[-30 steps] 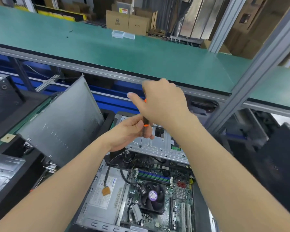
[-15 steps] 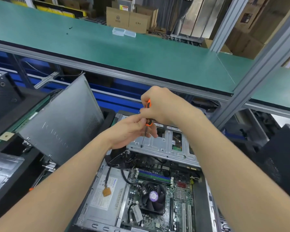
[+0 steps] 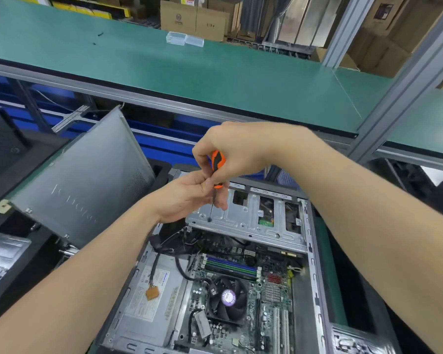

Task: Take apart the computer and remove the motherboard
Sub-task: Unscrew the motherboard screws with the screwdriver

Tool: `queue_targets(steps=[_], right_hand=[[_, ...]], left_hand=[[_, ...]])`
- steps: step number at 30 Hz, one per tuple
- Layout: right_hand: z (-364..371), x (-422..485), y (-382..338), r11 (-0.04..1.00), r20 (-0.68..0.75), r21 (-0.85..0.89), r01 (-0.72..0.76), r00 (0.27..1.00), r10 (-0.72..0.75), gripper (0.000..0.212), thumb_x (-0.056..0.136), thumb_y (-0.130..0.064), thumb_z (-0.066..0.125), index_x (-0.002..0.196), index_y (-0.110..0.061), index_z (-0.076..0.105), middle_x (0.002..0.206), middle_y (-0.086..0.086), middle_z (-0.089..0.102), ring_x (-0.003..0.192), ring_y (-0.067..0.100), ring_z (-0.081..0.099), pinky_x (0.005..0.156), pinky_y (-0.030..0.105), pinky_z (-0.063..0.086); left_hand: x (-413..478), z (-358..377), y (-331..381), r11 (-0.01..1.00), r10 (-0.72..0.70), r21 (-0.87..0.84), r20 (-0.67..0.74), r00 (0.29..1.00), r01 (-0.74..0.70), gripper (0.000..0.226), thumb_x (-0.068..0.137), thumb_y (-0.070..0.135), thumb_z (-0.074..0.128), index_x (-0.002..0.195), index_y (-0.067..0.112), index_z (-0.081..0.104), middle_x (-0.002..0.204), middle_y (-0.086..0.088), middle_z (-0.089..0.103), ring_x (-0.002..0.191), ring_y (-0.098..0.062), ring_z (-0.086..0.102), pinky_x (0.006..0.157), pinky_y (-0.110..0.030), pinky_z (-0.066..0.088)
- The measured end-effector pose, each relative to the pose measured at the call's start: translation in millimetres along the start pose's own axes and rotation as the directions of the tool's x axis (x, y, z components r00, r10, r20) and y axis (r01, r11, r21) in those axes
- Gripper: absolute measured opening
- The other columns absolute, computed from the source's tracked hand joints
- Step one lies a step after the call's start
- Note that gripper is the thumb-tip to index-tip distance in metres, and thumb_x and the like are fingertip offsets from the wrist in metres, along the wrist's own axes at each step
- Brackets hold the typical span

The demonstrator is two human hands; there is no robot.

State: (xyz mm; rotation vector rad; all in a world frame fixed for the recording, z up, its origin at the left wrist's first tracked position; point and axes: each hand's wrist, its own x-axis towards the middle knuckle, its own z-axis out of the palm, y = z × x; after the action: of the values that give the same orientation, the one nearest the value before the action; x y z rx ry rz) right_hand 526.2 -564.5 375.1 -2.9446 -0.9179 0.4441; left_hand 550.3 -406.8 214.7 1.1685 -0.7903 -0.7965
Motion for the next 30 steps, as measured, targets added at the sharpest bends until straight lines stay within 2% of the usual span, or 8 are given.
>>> queue_targets(steps=[3, 5, 7, 9, 15, 24, 27, 30], right_hand=[[12, -7, -16, 0.985, -0.21, -0.02, -0.174, 0.964, 0.166, 0.046, 0.088, -0.071, 0.06, 0.088, -0.025, 0.061, 0.076, -0.012, 0.058, 0.071, 0.0, 0.051, 0.057, 0.031, 0.037], [21, -7, -34, 0.895, -0.376, 0.129, -0.426, 0.814, 0.442, 0.067, 0.089, -0.083, 0.042, 0.074, -0.018, 0.052, 0.074, -0.002, 0.051, 0.07, 0.017, 0.053, 0.056, 0.033, 0.035], [27, 0, -46, 0.733, -0.358, 0.304, -0.609, 0.64, 0.68, 0.072, 0.093, -0.082, 0.034, 0.07, -0.015, 0.046, 0.072, 0.002, 0.045, 0.073, 0.028, 0.053, 0.058, 0.034, 0.037], [31, 9, -51, 0.681, -0.312, 0.376, -0.629, 0.606, 0.732, 0.06, 0.098, -0.069, 0.044, 0.078, -0.012, 0.044, 0.075, 0.001, 0.043, 0.079, 0.029, 0.051, 0.062, 0.034, 0.038], [27, 1, -40, 0.759, -0.191, 0.407, -0.508, 0.765, 0.615, 0.031, 0.087, -0.034, 0.065, 0.071, -0.016, 0.046, 0.067, -0.001, 0.05, 0.055, 0.022, 0.042, 0.049, 0.027, 0.029], [-7, -17, -31, 0.962, -0.03, 0.03, -0.272, 0.962, 0.273, 0.008, 0.085, -0.03, 0.075, 0.085, -0.033, 0.068, 0.076, -0.014, 0.066, 0.078, 0.011, 0.062, 0.074, 0.036, 0.055], [-8, -18, -31, 0.978, -0.029, -0.077, -0.195, 0.981, 0.193, 0.027, 0.082, -0.006, 0.066, 0.079, -0.032, 0.072, 0.081, -0.01, 0.068, 0.077, 0.012, 0.062, 0.074, 0.039, 0.057], [1, -16, -32, 0.981, -0.037, -0.15, -0.119, 0.993, 0.115, 0.042, 0.074, 0.009, 0.051, 0.068, -0.027, 0.07, 0.09, 0.001, 0.066, 0.082, 0.024, 0.062, 0.072, 0.045, 0.057]], left_hand=[[-5, 0, 0, 0.999, 0.009, 0.045, -0.022, 1.0, -0.008, 0.039, 0.104, 0.038, 0.053, 0.12, 0.002, 0.055, 0.097, -0.02, 0.056, 0.095, -0.033, 0.058, 0.094, -0.05, 0.042], [-8, 2, -2, 0.997, 0.027, 0.077, -0.062, 0.998, -0.022, 0.034, 0.107, 0.035, 0.044, 0.124, 0.007, 0.056, 0.097, -0.02, 0.055, 0.096, -0.033, 0.058, 0.095, -0.05, 0.043], [-11, 7, -5, 0.994, 0.055, 0.095, -0.09, 0.994, -0.046, 0.03, 0.108, 0.032, 0.04, 0.123, 0.017, 0.061, 0.096, -0.019, 0.055, 0.096, -0.032, 0.058, 0.095, -0.05, 0.043], [-13, 12, -6, 0.993, 0.077, 0.103, -0.123, 0.989, -0.065, 0.031, 0.111, 0.025, 0.035, 0.118, 0.023, 0.065, 0.096, -0.017, 0.057, 0.092, -0.027, 0.06, 0.093, -0.051, 0.042], [-20, 8, -2, 0.991, 0.056, 0.124, -0.124, 0.991, -0.04, 0.025, 0.109, 0.031, 0.042, 0.118, 0.023, 0.064, 0.103, -0.008, 0.067, 0.106, -0.04, 0.06, 0.107, -0.068, 0.038], [-14, 16, 4, 0.951, 0.025, 0.308, -0.131, 0.991, 0.017, 0.035, 0.11, 0.022, 0.044, 0.143, 0.015, 0.052, 0.116, -0.011, 0.072, 0.116, -0.029, 0.064, 0.11, -0.045, 0.046], [-16, 13, 5, 0.928, -0.019, 0.365, -0.153, 0.988, 0.074, 0.029, 0.11, 0.016, 0.045, 0.136, 0.017, 0.057, 0.116, -0.007, 0.075, 0.116, -0.019, 0.067, 0.106, -0.03, 0.048], [-18, 10, 4, 0.868, -0.072, 0.478, -0.148, 0.986, 0.135, 0.027, 0.109, 0.016, 0.046, 0.128, 0.024, 0.063, 0.115, 0.001, 0.076, 0.117, -0.014, 0.068, 0.109, -0.033, 0.047]])
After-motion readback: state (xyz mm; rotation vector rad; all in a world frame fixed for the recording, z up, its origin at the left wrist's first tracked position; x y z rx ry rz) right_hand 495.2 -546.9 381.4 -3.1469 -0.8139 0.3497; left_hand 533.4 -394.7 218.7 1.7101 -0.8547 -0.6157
